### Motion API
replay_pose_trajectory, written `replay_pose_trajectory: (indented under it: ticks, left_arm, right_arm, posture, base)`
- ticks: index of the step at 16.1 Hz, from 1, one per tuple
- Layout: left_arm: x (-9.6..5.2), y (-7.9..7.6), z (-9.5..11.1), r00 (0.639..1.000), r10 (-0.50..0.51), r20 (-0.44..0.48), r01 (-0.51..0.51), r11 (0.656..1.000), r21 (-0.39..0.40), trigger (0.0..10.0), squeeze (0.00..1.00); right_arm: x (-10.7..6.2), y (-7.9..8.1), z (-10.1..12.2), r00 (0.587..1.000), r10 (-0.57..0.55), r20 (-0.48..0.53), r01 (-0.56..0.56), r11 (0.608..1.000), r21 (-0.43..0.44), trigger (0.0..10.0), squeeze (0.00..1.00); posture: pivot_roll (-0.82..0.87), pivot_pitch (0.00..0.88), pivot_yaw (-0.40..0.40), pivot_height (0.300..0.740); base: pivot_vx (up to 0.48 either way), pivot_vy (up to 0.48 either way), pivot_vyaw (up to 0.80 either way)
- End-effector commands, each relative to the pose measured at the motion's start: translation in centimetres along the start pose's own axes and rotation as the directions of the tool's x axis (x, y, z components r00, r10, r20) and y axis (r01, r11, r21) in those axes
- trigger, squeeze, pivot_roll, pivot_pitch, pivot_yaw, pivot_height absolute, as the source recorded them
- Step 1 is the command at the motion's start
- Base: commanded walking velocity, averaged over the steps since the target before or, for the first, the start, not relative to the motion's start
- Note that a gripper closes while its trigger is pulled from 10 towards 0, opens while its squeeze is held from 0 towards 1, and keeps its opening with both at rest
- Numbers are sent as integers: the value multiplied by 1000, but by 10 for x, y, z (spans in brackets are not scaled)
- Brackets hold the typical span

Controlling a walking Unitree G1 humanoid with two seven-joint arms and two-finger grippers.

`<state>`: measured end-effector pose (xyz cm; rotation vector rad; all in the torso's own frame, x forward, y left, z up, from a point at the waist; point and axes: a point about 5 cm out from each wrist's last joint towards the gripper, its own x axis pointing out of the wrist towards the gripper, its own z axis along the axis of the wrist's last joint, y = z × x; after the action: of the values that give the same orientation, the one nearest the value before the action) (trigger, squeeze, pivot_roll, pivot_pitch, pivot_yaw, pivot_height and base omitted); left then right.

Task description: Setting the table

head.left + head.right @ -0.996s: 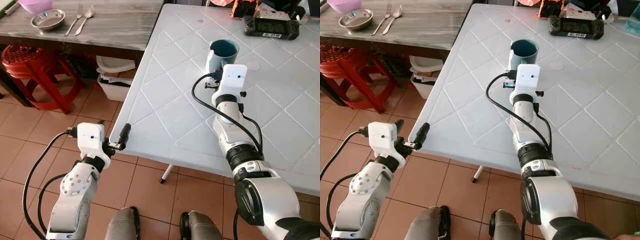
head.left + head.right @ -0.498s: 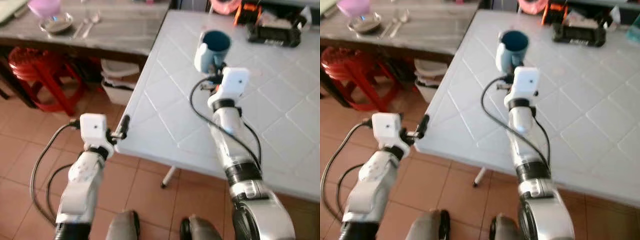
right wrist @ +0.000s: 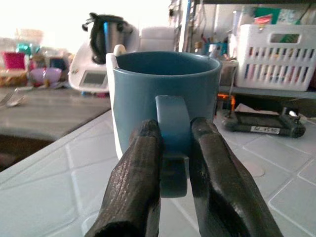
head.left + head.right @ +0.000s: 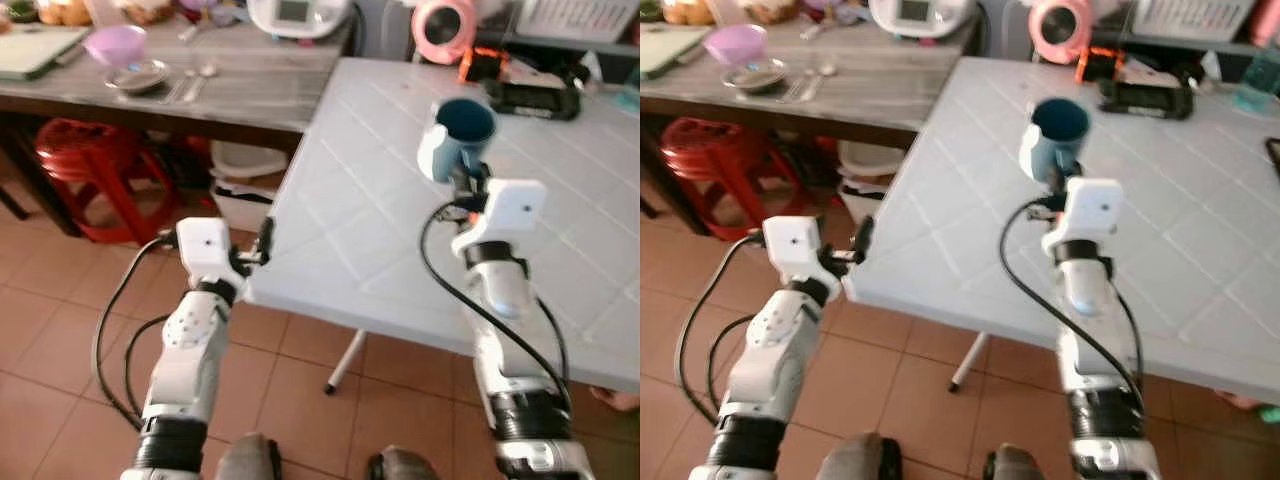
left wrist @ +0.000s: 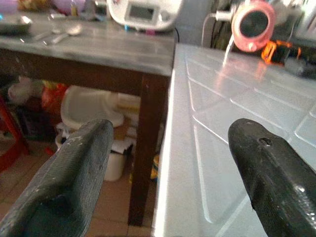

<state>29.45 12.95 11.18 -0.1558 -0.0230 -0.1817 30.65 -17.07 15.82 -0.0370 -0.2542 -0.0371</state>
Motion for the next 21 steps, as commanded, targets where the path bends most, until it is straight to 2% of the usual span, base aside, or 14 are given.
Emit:
replay_pose_trajectory:
  ticks: [1,5,9,21]
  left_arm:
    - [1,6,1,1000,10,7,-10,1000,12,10000,0]
    - [3,7,1,1000,13,8,-14,1000,11,10000,0]
    - [0,8,-2,1000,11,10,-12,1000,18,10000,0]
    - [6,5,0,1000,-6,23,6,1000,13,10000,0]
  right_arm:
    - [3,10,12,999,37,36,-38,999,18,10000,0]
    - [5,17,12,998,57,22,-57,998,30,10000,0]
    - [5,18,12,998,63,7,-63,998,30,10000,0]
    - [8,19,11,998,62,1,-62,998,22,10000,0]
  posture:
    - [-45,0,35,740]
    - [-42,0,32,740]
    - [-37,0,29,740]
    - [-33,0,37,740]
  base:
    - [251,409,0]
    - [0,453,-136]
    - [0,474,-217]
    - [0,475,0]
